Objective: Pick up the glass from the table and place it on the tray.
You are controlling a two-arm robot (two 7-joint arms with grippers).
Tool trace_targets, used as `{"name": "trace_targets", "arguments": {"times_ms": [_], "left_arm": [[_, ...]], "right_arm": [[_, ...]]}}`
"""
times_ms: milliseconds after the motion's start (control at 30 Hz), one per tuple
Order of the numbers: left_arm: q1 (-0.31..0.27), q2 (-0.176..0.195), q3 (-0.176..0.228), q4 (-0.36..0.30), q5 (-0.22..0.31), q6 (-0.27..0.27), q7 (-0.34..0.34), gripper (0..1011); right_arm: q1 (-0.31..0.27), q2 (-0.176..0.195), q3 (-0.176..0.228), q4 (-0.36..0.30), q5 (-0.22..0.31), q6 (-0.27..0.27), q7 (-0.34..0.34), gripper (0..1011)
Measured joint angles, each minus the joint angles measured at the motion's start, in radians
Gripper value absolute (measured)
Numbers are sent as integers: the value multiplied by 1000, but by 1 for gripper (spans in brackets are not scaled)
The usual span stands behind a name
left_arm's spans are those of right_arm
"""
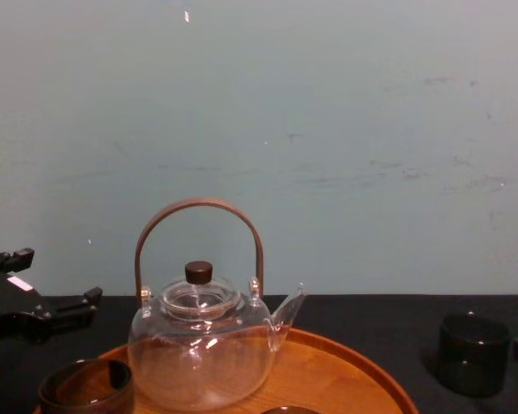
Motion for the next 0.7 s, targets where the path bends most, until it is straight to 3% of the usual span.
{"name": "trace_targets", "arguments": {"times_ms": [700], "left_arm": [[0, 0, 0, 0, 0, 0, 0, 1001]], "right_arm": [[138, -52, -51, 150, -58, -11, 30, 1002]]}}
